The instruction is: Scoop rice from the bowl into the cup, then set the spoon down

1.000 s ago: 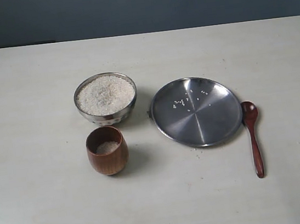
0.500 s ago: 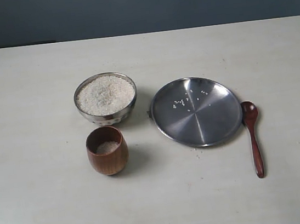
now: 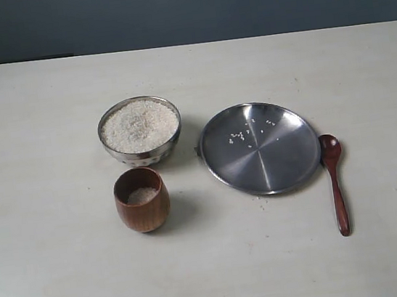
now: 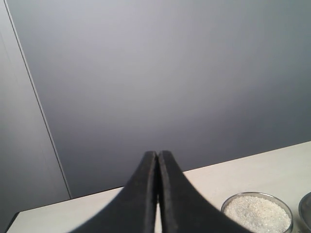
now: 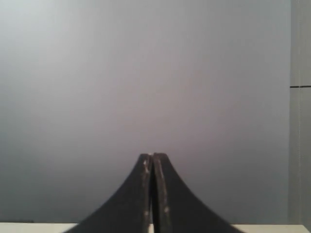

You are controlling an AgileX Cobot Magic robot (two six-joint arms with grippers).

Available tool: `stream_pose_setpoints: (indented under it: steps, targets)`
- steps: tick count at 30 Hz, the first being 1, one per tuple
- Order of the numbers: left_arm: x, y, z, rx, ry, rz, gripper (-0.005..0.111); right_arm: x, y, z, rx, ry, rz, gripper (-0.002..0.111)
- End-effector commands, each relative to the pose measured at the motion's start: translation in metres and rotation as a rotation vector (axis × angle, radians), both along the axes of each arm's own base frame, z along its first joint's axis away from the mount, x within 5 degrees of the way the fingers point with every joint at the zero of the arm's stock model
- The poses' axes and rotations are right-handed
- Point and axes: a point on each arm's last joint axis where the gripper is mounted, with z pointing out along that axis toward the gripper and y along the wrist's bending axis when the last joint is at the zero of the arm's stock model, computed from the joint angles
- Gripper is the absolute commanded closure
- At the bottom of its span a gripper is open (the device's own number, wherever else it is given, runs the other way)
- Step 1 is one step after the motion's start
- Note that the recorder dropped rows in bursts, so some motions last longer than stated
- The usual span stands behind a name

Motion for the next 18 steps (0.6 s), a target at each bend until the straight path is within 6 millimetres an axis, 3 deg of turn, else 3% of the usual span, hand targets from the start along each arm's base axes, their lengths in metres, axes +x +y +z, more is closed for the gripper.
stream_pose_setpoints:
  steps: [1, 5, 10, 18]
  targets:
    - [-0.001, 0.000, 0.001, 0.002, -0.005, 0.005, 0.106, 0.005, 0.002, 0.000, 0.027, 0.034, 0.042, 0.108]
    - [-0.001, 0.000, 0.001, 0.002, -0.005, 0.005, 0.106, 0.013, 0.006, -0.003, 0.015, 0.100, 0.091, 0.108]
    - [-0.001, 0.000, 0.001, 0.002, -0.005, 0.005, 0.106, 0.033, 0.014, -0.012, -0.080, 0.343, 0.156, 0.108]
    - [-0.001, 0.000, 0.001, 0.002, -0.005, 0.005, 0.106, 0.089, 0.031, -0.019, -0.019, 0.753, 0.254, 0.109]
